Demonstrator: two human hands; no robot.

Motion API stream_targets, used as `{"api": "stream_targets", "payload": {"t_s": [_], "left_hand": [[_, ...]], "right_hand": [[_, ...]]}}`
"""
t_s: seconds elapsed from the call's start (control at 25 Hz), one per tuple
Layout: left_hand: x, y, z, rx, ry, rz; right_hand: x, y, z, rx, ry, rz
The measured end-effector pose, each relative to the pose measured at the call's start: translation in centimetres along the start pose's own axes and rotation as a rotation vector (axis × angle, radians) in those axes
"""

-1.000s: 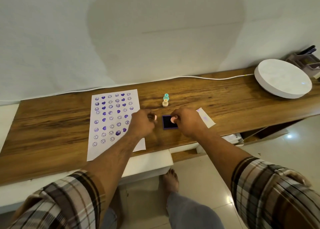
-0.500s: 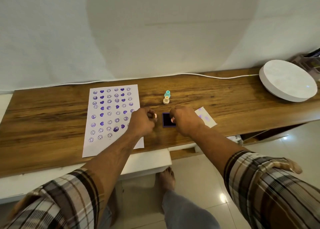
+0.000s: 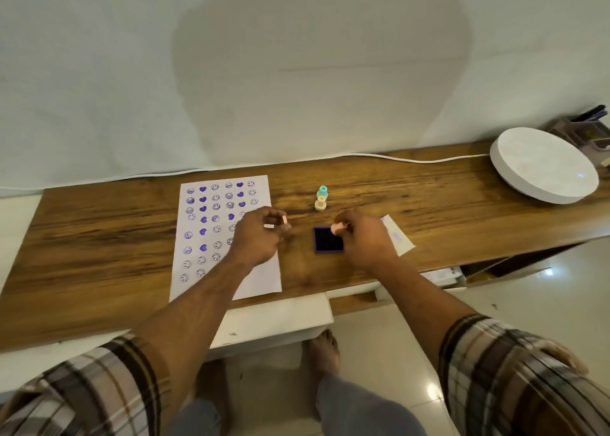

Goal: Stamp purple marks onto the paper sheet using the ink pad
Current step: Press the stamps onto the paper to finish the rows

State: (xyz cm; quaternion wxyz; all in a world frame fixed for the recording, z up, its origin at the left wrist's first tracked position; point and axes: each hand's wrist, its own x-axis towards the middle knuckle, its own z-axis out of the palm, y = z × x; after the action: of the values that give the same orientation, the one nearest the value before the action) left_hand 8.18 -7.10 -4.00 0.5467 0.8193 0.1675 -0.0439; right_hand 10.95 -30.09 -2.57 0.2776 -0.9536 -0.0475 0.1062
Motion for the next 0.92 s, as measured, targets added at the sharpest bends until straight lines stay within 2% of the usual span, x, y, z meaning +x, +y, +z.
{"api": "stream_targets", "payload": {"t_s": [0.08, 0.2, 0.52, 0.92], "left_hand": [[0.0, -0.7, -3.4, -0.013, 0.119, -0.012], [-0.4, -3.2, -8.8, -0.009, 0.250, -0.049], [-1.7, -7.5, -13.1, 0.007, 0.253, -0.119], [-1.6, -9.3, -12.9, 0.063, 0.203, -0.086]], "right_hand": [[-1.4, -0.8, 0.4, 0.263, 0.104, 0.090], [-3.7, -3.9, 3.4, 0.345, 0.029, 0.056], [-4.4, -11.3, 10.1, 0.057, -0.063, -0.406], [-2.7, -12.8, 13.2, -0.200, -0.195, -0.488]]}}
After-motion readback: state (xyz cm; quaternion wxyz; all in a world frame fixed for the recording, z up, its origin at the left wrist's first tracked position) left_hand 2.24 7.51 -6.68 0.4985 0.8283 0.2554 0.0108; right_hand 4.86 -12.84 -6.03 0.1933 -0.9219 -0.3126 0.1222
